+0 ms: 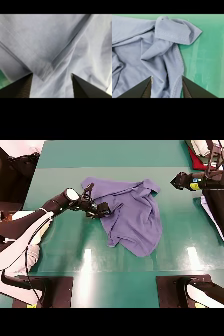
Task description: Fold the shirts.
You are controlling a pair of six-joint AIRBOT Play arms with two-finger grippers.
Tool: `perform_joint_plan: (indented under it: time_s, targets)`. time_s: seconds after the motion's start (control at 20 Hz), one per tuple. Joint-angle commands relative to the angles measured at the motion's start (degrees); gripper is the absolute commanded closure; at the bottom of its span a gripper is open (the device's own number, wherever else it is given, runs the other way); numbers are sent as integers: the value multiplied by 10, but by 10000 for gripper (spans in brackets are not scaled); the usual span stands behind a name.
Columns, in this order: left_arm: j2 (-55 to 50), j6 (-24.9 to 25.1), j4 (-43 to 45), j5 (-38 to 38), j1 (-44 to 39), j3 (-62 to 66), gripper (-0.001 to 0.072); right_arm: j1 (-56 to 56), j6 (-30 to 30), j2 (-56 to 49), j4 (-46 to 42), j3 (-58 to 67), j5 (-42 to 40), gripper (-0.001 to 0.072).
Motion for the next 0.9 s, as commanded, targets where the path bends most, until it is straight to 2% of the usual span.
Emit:
perform_joint_plan:
  time_s: [0.0, 0.05, 0.1, 0.15, 0.3, 0.35, 0.4, 0.45, 0.55, 0.65, 0.75, 0.85]
  targets:
    - [-8, 9, -24, 17, 0, 1, 139, 0, 0, 0, 0, 0, 1, 280]
    - [-8, 12, -31, 24, 0, 1, 139, 0, 0, 0, 0, 0, 0, 280]
    - [-8, 14, -31, 28, 0, 1, 185, 0, 0, 0, 0, 0, 1, 280]
    - [-8, 14, -31, 31, 0, 1, 290, 0, 0, 0, 0, 0, 1, 281]
    - [-8, 14, -32, 50, 0, 1, 302, 0, 0, 0, 0, 0, 1, 280]
    - [-8, 14, -32, 53, 0, 1, 349, 0, 0, 0, 0, 0, 1, 280]
    - [-8, 15, -31, 53, 0, 1, 593, 0, 0, 0, 0, 0, 1, 281]
    - [-8, 23, -30, 60, 0, 1, 682, 0, 0, 0, 0, 0, 2, 281]
    - [-8, 26, -29, 63, 2, 2, 683, 0, 0, 1, 0, 0, 17, 281]
    - [2, 30, 0, 39, 11, 7, 684, 0, 0, 0, -3, -1, 70, 281]
    - [31, 29, 96, 3, 25, 24, 684, 0, 0, 2, -6, -10, 146, 282]
    - [80, 24, 199, -28, 42, 36, 684, 0, 0, 22, -5, -61, 182, 281]
